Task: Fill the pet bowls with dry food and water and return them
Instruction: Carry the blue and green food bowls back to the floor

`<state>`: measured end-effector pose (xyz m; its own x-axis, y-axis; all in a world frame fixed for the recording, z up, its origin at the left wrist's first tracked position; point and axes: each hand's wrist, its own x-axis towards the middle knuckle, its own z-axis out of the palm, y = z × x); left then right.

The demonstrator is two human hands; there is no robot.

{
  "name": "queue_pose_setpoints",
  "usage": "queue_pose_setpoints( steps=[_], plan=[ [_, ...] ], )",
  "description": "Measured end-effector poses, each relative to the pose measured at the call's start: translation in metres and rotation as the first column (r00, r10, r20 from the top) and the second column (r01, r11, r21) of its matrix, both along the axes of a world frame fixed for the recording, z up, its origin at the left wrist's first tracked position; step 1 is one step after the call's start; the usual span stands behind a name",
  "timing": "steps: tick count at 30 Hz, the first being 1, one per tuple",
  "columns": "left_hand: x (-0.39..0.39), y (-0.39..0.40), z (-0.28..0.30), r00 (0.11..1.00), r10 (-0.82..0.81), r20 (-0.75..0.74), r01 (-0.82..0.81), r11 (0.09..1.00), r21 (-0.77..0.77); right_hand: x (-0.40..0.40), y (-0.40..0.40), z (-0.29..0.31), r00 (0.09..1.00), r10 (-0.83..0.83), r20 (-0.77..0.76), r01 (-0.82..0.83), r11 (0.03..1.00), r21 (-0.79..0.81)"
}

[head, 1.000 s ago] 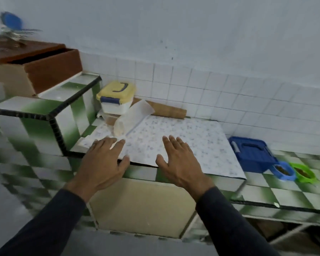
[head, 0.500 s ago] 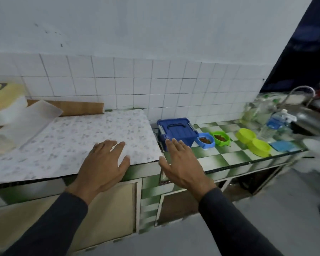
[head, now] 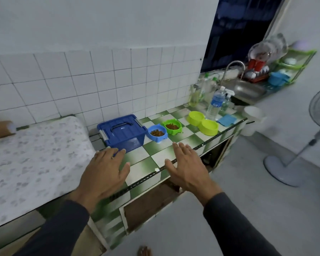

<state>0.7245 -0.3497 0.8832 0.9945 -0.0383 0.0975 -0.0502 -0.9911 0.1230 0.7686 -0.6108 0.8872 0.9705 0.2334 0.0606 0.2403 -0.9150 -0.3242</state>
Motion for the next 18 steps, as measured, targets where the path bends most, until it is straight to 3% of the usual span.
queue_pose_setpoints(
  steps=[18],
  plan=[
    [0.248, -0.102, -0.012, 0.983, -0.182, -0.022, 0.182, 0.983, -0.005, 0.191, -0.102, -0.011, 0.989, -0.133, -0.065, 0.131, 0.991, -0.03]
  ],
)
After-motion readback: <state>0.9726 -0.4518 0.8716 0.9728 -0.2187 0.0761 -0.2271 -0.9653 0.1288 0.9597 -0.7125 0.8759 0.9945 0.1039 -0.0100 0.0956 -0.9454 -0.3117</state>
